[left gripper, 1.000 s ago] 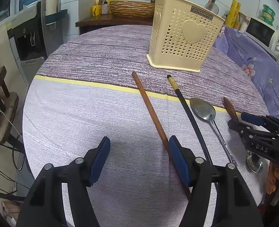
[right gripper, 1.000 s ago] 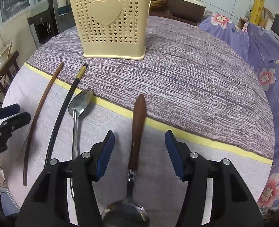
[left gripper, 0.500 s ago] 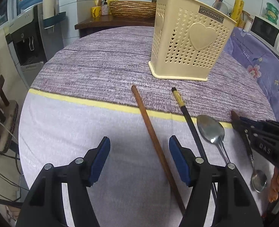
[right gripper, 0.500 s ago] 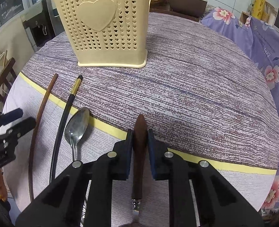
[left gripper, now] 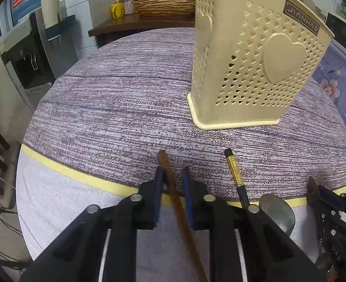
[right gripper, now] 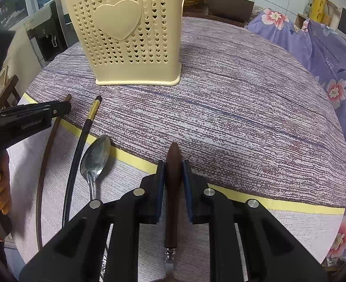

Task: Organize utensils
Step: 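Close the left gripper on a brown chopstick while the right gripper lifts the wooden-handled spoon, then carry both held utensils above the cream basket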

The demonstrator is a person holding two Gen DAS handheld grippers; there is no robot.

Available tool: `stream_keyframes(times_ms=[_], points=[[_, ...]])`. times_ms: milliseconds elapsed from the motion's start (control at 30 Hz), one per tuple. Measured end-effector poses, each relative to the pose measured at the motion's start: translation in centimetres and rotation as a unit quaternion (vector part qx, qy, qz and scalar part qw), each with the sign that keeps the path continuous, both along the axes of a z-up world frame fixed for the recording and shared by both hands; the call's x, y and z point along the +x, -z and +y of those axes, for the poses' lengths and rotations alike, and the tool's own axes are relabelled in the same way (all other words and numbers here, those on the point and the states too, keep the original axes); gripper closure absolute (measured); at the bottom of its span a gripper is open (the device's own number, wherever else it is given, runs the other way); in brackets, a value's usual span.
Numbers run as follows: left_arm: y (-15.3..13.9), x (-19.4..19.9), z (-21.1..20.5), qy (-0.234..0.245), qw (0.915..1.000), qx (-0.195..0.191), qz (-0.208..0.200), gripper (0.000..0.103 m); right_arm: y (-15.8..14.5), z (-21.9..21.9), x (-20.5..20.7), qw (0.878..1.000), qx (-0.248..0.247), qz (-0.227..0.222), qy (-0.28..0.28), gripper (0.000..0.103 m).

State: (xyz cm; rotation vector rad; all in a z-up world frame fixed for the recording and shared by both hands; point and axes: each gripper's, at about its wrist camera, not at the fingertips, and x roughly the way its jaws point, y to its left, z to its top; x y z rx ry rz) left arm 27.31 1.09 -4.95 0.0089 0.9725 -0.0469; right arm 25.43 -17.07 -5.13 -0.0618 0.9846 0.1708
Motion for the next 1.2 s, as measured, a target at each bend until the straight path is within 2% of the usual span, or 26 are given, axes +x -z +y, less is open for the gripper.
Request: stream_keyframes(times_ms=[400, 567, 733, 933, 1200], points=[[-0.1, 0.0, -1.0, 0.002, 0.9999, 0.010, -0.006, 0.093, -0.1, 0.1, 0.2, 1.000, -0.002, -0.001, 0.001, 0.086], [-0.2, -0.2, -1.2, 0.006, 0.9999, -0.007, -0.004, 0.094, 0.0, -0.2, 0.1, 1.000, 0.009, -0.004, 0.004, 0.086], [-1.2, -0.9, -0.9, 0.013, 0.9994, -0.027, -0.019, 0.094, -0.6, -1.0, -0.2, 0.999, 0.033, -0.013, 0.008, 0.087], [-5.2, -3.0, 0.1, 0.025, 0.9956, -0.062, -0.065, 0.094, -3.2, -2.6, -1.3, 0.997, 0.066, -0.040, 0.008, 0.087], [-12.1, -6.8, 1.8, 0.045, 0.9828, -0.098, -0.150, 0.095, -9.0, -5.4, -4.8, 0.990, 0.096, -0.103, 0.009, 0.087]])
